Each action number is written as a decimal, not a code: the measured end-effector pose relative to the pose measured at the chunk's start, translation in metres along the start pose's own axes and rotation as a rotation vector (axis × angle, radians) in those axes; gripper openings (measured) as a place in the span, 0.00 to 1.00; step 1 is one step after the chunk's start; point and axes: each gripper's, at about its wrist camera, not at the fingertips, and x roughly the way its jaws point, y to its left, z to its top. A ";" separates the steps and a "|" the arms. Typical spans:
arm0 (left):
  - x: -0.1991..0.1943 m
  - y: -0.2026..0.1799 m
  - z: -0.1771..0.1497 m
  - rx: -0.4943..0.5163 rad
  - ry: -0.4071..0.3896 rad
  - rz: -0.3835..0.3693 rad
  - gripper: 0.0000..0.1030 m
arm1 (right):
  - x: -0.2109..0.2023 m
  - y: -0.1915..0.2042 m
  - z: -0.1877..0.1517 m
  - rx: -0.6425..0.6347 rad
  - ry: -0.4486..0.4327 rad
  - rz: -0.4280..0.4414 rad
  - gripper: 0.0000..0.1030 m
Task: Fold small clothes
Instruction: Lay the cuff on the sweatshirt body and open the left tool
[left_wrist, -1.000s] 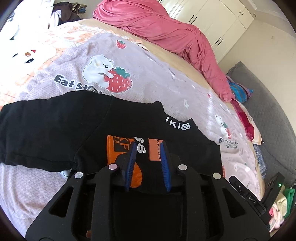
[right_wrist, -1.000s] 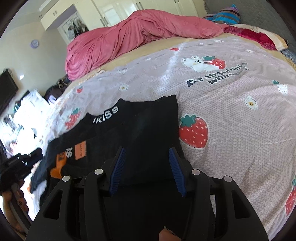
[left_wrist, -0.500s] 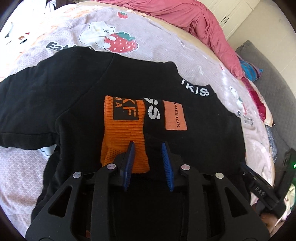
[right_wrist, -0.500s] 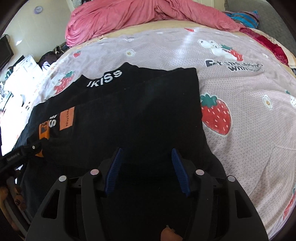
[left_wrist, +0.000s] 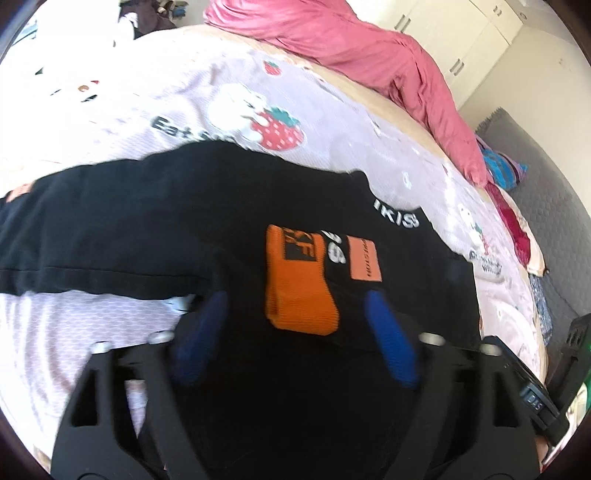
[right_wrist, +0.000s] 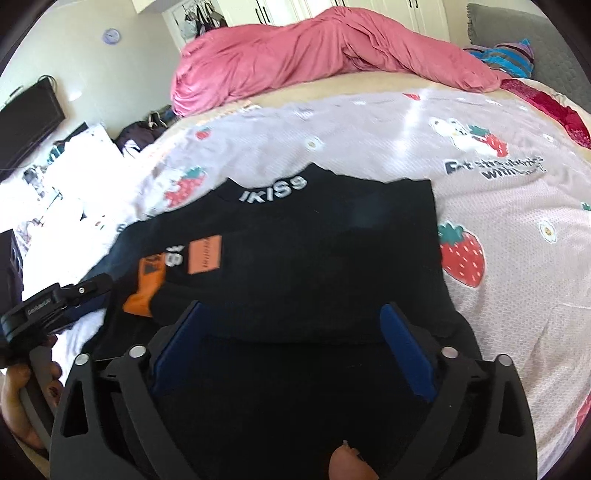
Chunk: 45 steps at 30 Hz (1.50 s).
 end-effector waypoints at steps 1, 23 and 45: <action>-0.004 0.003 0.001 -0.005 -0.010 0.006 0.80 | -0.001 0.003 0.001 -0.004 -0.002 0.003 0.94; -0.054 0.068 0.003 -0.134 -0.106 0.063 0.89 | -0.009 0.076 0.003 -0.158 -0.026 0.062 0.95; -0.087 0.145 -0.003 -0.286 -0.167 0.136 0.89 | 0.003 0.166 -0.010 -0.341 0.017 0.159 0.96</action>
